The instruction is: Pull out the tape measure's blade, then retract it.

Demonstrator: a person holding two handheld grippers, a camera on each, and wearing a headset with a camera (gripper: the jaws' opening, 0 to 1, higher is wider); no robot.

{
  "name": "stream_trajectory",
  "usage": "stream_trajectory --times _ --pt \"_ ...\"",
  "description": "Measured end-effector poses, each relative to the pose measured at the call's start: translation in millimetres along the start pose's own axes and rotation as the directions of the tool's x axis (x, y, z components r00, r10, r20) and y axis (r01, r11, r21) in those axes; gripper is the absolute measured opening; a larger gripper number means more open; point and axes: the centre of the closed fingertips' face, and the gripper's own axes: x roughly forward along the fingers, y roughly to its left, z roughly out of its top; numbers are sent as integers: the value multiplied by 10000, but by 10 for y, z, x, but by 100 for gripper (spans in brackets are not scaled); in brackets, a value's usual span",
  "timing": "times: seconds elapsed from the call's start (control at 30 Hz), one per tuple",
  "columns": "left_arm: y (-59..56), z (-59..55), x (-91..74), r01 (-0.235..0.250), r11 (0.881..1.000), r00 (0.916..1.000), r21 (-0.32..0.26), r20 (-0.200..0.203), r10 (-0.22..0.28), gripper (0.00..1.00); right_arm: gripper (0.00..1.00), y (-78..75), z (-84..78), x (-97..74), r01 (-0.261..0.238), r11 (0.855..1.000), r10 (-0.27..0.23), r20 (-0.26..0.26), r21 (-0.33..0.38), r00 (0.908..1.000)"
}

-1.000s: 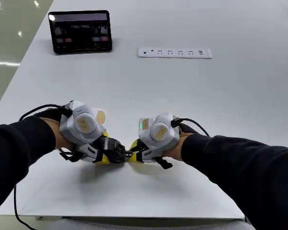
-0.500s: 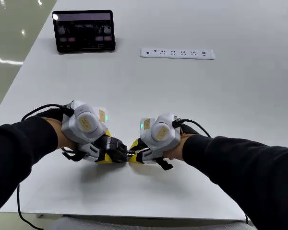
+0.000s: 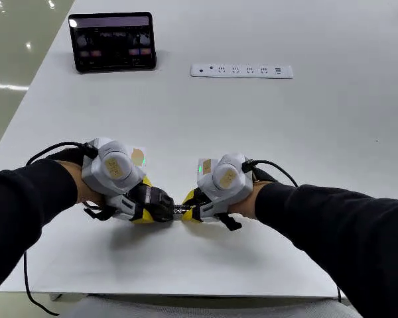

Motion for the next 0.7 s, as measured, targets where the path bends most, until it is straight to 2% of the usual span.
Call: stream_trajectory --times 0.3,0.7 --pt "-16 13 -5 27 10000 9999 -9 114 -27 34 9 -1 -80 -60 96 9999 -97 -91 -51 9999" --pt "-7 12 -4 -26 10000 10000 -74 49 26 34 9 -25 -185 -163 253 9997 -254 -176 -40 9995"
